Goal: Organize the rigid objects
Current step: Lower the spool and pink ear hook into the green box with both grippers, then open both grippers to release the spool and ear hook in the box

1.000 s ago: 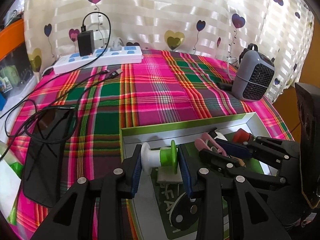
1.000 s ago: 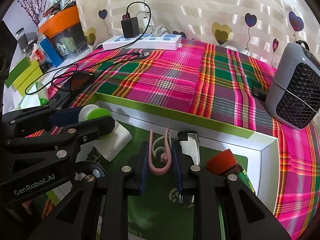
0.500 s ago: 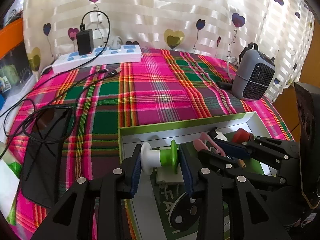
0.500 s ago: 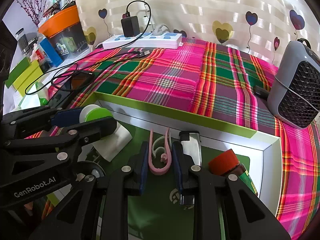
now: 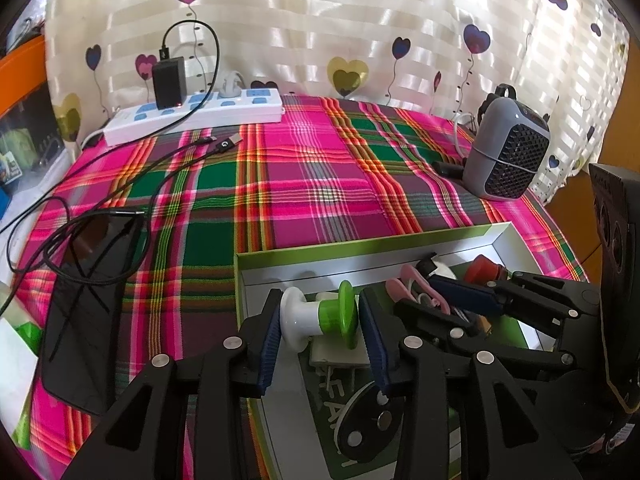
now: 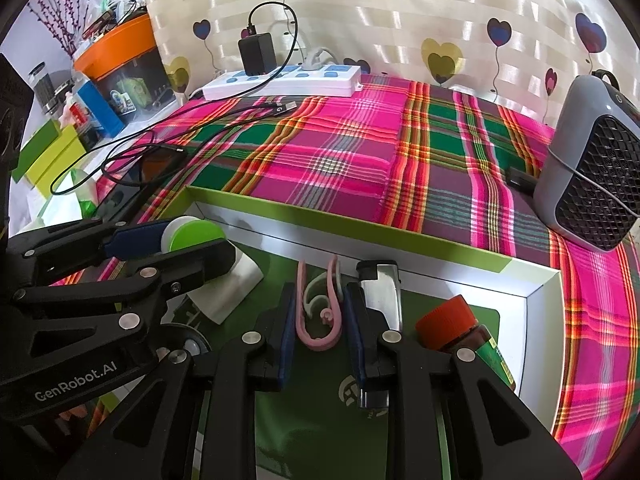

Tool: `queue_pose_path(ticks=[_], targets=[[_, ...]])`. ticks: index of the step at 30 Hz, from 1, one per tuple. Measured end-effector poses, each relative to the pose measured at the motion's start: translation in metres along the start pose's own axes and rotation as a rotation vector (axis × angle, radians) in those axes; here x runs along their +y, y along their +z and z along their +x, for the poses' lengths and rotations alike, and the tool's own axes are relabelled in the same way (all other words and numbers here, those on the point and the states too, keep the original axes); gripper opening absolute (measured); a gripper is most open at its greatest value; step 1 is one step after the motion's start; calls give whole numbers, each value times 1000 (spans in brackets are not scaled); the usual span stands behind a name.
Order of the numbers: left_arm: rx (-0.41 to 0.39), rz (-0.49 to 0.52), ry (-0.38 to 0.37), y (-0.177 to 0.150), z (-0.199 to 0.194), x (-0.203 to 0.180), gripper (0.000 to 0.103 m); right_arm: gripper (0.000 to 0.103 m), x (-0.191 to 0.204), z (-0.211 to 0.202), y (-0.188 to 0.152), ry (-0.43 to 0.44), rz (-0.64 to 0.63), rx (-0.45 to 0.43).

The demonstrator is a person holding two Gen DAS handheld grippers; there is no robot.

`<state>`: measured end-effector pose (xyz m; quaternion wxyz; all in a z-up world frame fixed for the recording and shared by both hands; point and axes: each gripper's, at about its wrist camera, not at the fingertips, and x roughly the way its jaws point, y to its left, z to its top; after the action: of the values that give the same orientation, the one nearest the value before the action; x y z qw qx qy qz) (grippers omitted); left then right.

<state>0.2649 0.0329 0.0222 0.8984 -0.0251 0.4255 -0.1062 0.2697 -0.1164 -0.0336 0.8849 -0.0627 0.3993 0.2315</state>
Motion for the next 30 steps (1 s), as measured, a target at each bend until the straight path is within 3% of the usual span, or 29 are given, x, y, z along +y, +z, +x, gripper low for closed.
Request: queue_pose_path(ticks=[4,30], targets=[[-10,4,3,0,-3,-3,44,44,0,-2,-1,2,2,-7],[-74,0,11,-27,-61,-8,45,44,6,-49,-25,-21,28,-67]])
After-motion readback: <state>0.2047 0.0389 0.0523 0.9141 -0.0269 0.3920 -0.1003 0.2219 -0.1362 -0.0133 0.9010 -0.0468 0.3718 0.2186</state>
